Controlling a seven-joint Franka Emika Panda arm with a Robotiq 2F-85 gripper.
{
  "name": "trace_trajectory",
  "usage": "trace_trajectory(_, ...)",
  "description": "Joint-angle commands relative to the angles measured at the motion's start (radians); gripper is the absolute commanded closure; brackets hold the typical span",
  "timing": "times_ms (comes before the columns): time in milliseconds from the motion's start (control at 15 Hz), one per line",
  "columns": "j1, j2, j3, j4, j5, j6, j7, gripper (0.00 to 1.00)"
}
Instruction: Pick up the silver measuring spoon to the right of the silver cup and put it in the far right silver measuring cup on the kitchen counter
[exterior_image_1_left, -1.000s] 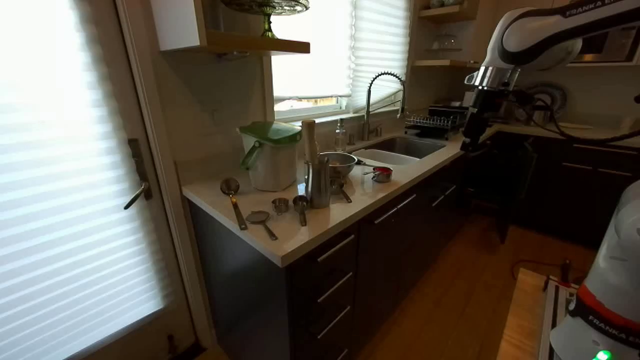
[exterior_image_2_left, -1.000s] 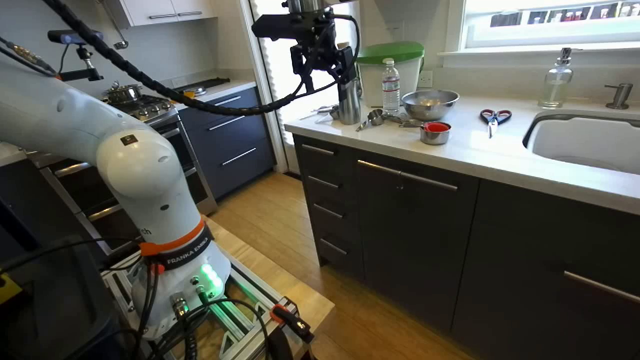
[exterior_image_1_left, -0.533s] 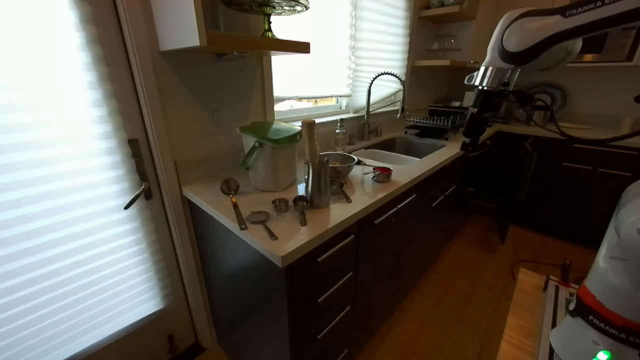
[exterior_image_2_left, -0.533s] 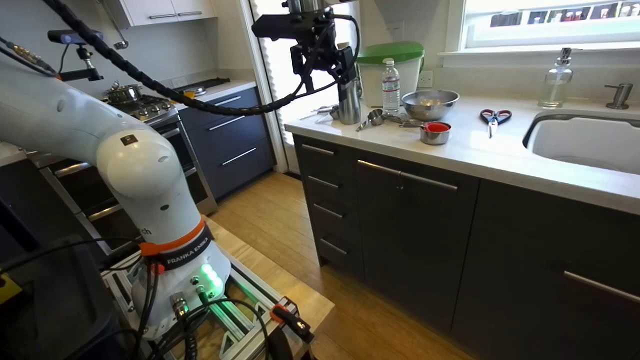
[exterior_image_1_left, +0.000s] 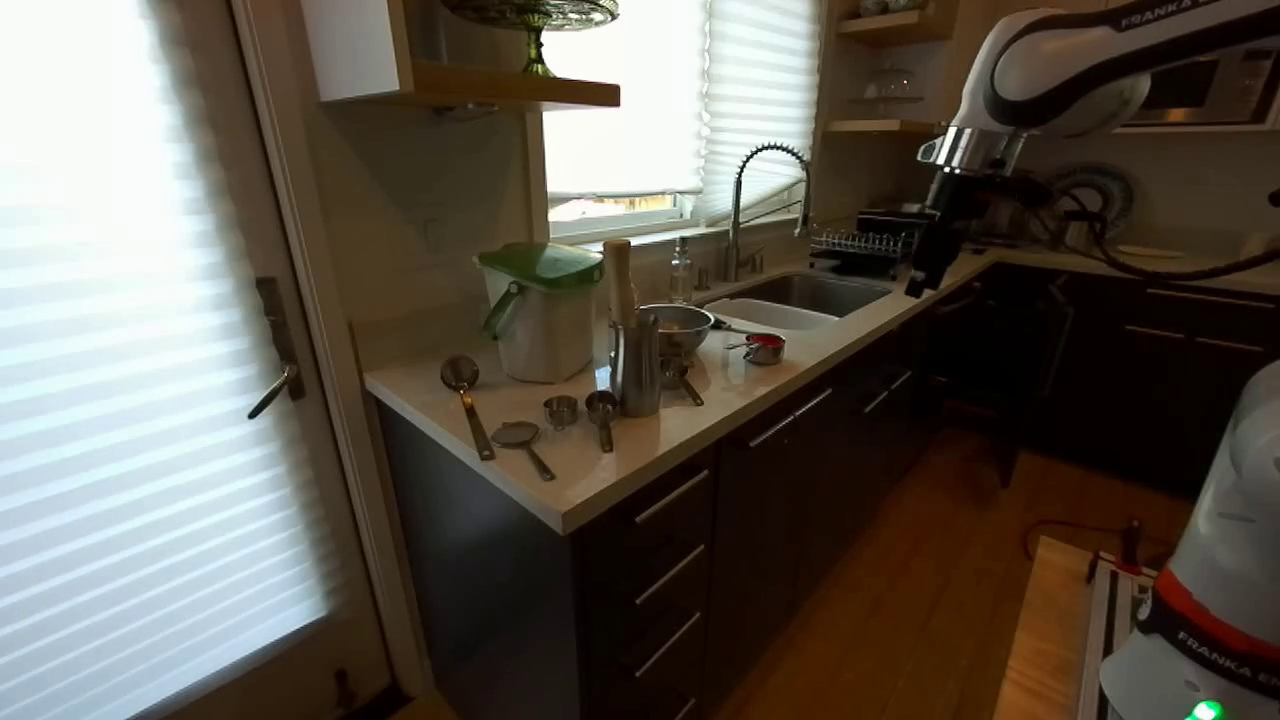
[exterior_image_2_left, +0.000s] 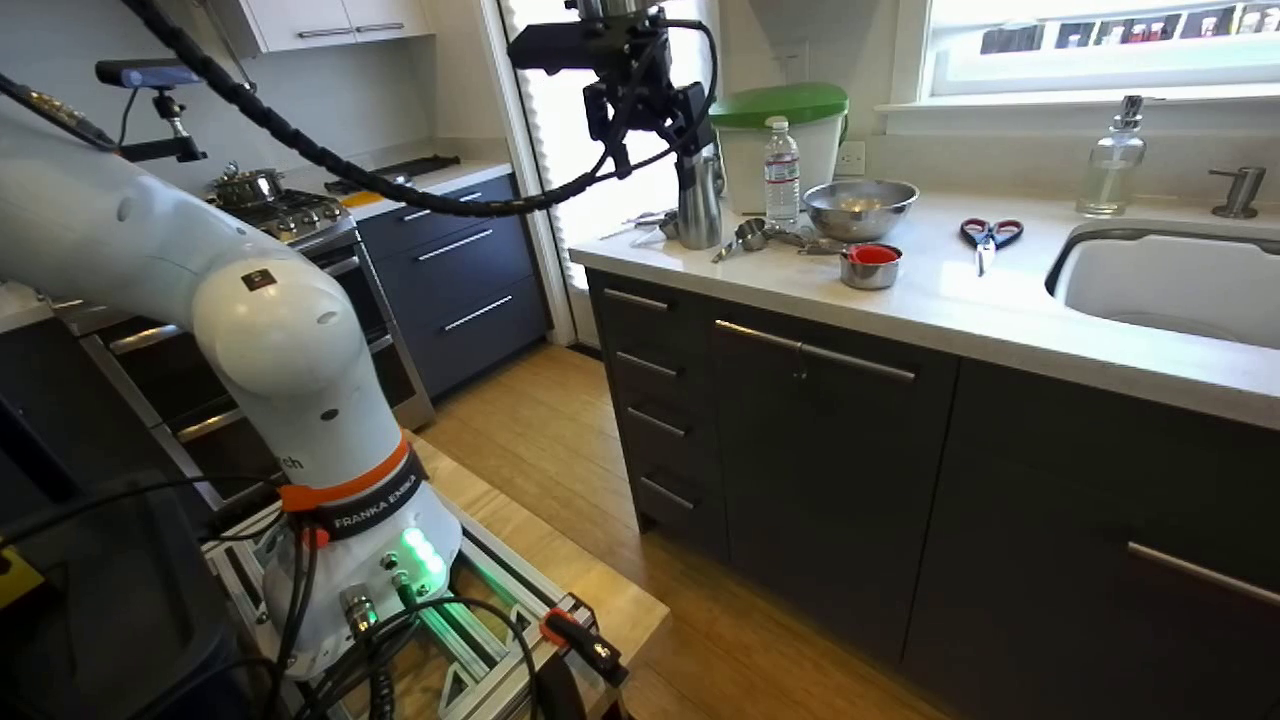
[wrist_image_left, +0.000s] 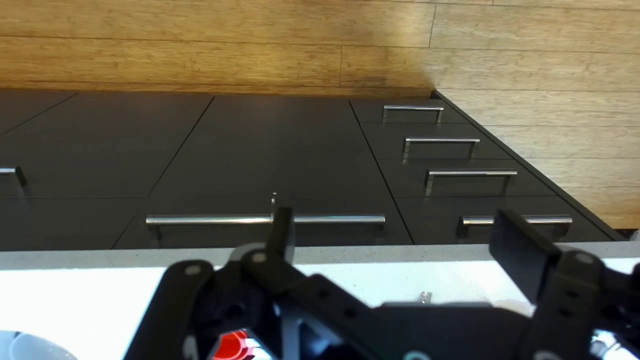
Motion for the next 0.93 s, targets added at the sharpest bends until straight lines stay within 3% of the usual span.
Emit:
trace_trajectory(0, 0.033, 0.094, 0.055, 0.066, 0.044, 0.018, 0.061, 0.0)
trace_trajectory(400, 0.02, 0.232, 0.214, 0.159, -0.001, 0.039, 0.326, 0.0)
trace_trajectory(867, 0.03, 0.363, 0.305, 0.24, 0.009, 0.087, 0.594, 0.0)
